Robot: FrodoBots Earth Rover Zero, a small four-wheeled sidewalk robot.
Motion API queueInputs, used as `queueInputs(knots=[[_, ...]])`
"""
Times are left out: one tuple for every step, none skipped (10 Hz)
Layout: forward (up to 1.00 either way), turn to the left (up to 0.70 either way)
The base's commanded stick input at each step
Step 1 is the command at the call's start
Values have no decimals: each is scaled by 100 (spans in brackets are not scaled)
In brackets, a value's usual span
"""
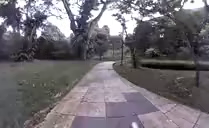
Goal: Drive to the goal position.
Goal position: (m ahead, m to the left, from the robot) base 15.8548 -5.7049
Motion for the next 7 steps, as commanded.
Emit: queueInputs(knots=[[70, 1], [70, 1], [70, 1], [70, 1], [70, 1], [70, 1], [70, 1]])
